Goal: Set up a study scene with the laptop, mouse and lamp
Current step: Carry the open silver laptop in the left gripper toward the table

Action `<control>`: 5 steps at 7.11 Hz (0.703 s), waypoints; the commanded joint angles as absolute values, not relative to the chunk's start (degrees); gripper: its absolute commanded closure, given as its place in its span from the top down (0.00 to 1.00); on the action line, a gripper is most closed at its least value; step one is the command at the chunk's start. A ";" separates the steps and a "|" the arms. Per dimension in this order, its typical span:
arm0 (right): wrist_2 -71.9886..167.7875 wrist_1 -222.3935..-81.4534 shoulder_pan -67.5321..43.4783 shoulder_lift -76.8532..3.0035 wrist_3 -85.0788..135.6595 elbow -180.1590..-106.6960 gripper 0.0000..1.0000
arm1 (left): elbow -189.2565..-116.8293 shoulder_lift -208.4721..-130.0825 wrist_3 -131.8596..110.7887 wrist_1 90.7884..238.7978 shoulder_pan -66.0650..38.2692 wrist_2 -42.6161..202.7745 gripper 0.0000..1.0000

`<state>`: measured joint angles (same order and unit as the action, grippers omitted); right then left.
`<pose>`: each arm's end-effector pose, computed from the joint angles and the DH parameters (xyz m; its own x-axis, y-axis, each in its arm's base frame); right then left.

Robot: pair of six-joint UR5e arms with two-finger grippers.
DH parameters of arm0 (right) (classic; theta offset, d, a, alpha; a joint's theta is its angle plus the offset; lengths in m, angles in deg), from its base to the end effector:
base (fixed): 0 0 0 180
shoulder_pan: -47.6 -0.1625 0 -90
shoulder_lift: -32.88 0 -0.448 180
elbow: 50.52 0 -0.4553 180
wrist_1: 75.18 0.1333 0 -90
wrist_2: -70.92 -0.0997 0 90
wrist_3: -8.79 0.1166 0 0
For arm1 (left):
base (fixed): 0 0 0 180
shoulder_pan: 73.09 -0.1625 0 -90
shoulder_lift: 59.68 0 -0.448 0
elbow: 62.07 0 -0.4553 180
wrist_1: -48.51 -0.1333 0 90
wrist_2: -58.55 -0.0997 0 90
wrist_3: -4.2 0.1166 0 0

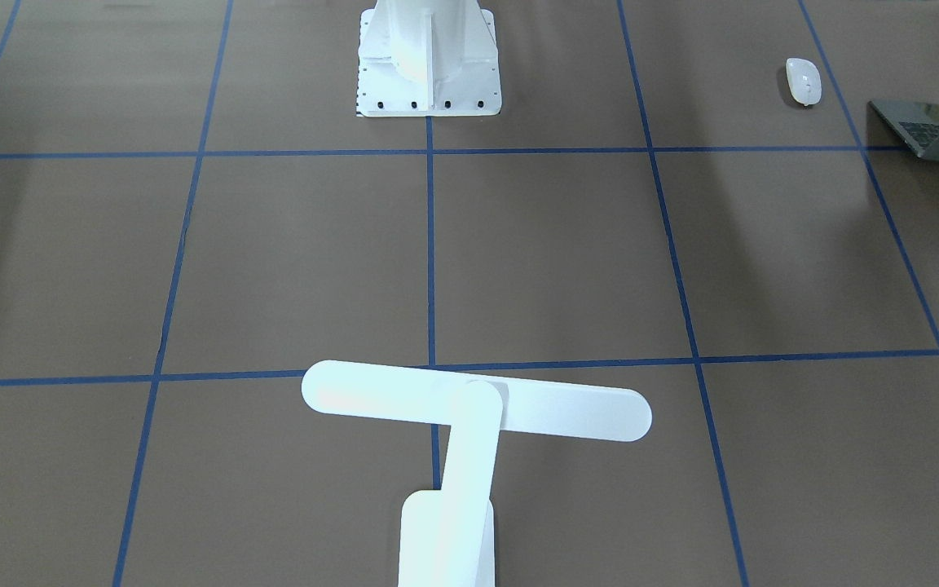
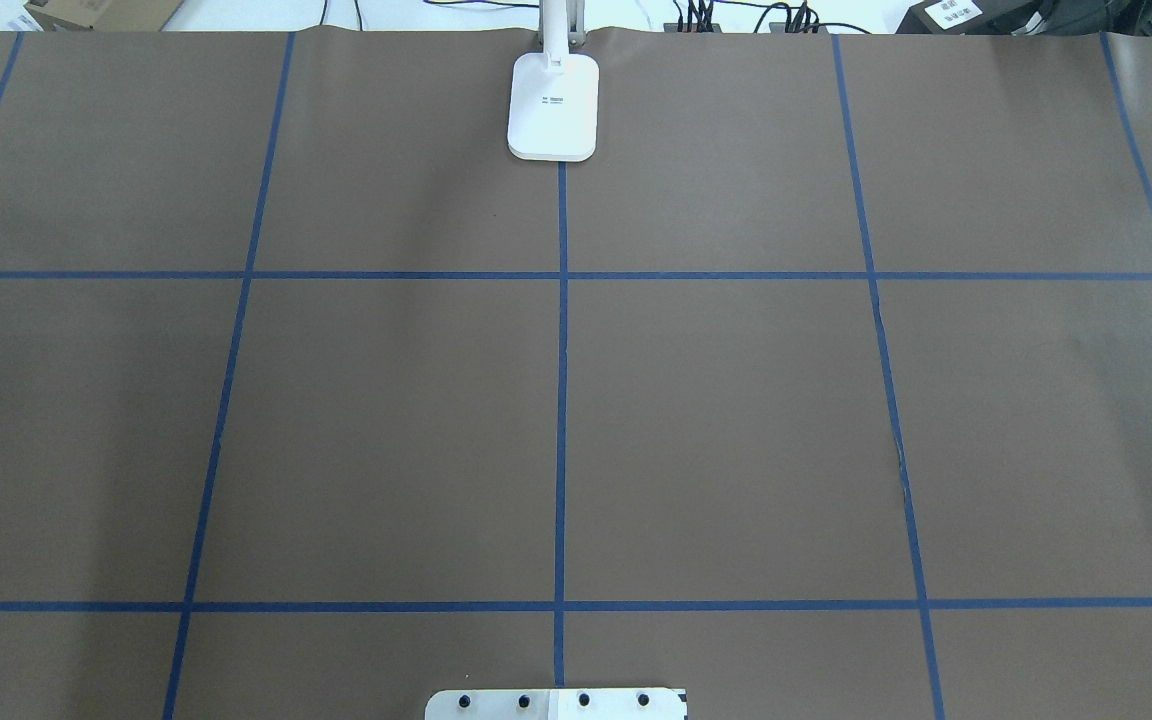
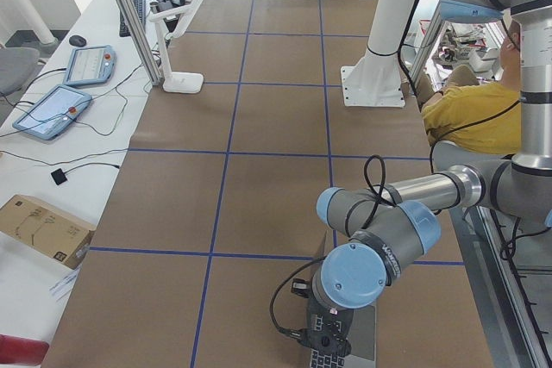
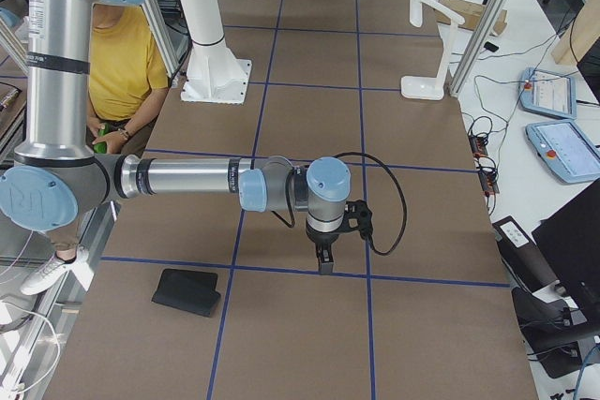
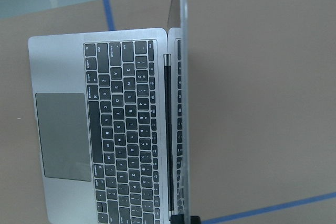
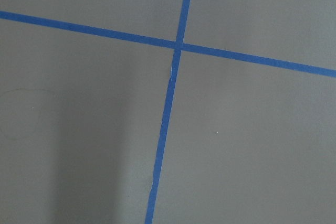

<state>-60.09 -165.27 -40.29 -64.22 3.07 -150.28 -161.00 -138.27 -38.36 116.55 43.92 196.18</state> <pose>0.0382 -0.5047 0.6694 0.7456 -0.1564 0.6478 0.1116 0.9876 0.1100 -0.2348 -0.3568 0.7341 0.0603 -0.9746 -0.2156 0.6167 0.2062 -0.7597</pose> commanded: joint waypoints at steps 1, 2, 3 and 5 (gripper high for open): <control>-60.12 -165.26 -40.29 -64.24 3.08 -150.19 1.00 | -162.26 -143.59 -39.93 116.72 39.52 198.63 0.00; -60.12 -165.26 -40.29 -64.24 3.16 -150.19 1.00 | -164.01 -145.97 -39.93 116.72 37.15 198.73 0.00; -60.04 -165.26 -40.29 -64.24 3.16 -150.19 1.00 | -166.11 -147.99 -39.93 116.80 34.69 198.73 0.00; -60.12 -165.26 -40.29 -64.24 3.34 -150.10 1.00 | -167.89 -153.34 -39.93 116.80 28.63 198.73 0.00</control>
